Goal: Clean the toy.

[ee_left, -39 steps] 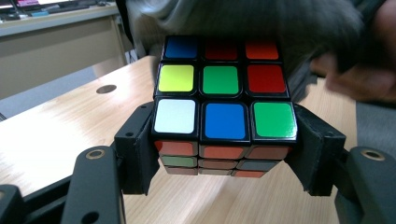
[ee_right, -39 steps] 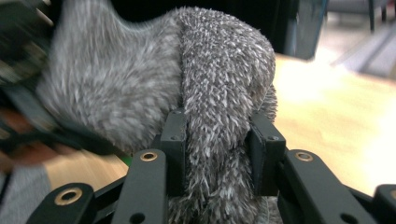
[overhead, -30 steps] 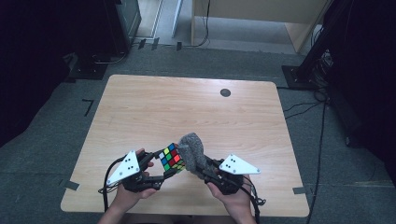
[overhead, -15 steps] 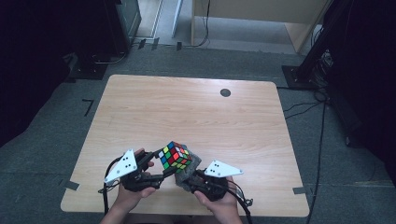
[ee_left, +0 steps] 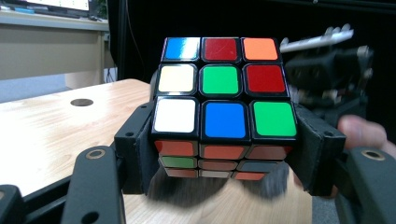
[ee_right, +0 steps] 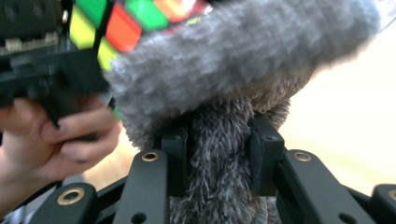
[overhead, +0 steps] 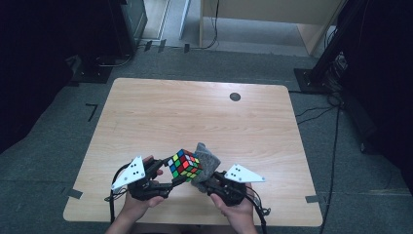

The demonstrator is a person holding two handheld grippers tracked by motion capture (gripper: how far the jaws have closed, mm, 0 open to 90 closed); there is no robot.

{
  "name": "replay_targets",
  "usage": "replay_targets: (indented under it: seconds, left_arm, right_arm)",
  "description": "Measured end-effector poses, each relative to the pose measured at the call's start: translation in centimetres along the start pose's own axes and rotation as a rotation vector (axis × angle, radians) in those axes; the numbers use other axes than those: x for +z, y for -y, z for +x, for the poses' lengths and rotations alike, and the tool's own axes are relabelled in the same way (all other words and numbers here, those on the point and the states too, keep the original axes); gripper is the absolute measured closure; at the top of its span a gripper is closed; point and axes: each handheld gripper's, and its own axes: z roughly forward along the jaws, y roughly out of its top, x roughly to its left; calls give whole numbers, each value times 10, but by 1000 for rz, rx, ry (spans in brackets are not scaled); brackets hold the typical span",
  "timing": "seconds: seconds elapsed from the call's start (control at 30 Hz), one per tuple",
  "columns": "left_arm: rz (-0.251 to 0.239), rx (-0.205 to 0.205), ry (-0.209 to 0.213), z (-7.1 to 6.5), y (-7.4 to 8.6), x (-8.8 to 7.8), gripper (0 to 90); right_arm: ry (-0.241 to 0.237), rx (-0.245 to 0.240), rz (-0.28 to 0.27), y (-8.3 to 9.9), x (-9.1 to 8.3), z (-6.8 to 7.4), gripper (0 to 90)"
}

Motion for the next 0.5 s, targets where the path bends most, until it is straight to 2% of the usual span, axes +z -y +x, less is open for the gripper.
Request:
replay_targets:
  seconds: [0.07, 0.1, 0.17, 0.23, 0.33, 0.4, 0.5]
  left_arm:
    - [1, 4, 1, -1, 0, 0, 345]
    - [1, 9, 0, -1, -1, 0, 345]
    - [1, 14, -4, -1, -1, -1, 345]
    - [-7, 3, -6, 1, -1, -2, 345]
    - [1, 6, -15, 2, -1, -3, 345]
    - [5, 4, -15, 2, 0, -2, 346]
    - [6, 2, -7, -1, 0, 1, 345]
  right_arm:
    - [-57, -12, 71, 9, 12, 6, 658]
    - [-68, -24, 94, 11, 15, 8, 658]
    - [-62, -36, 102, 11, 16, 10, 658]
    - [-49, -26, 84, 5, 11, 7, 659]
    - [-3, 35, -25, -5, -7, -4, 660]
    - [27, 59, -74, -9, -14, -9, 660]
    - [17, 49, -47, -5, -10, -5, 659]
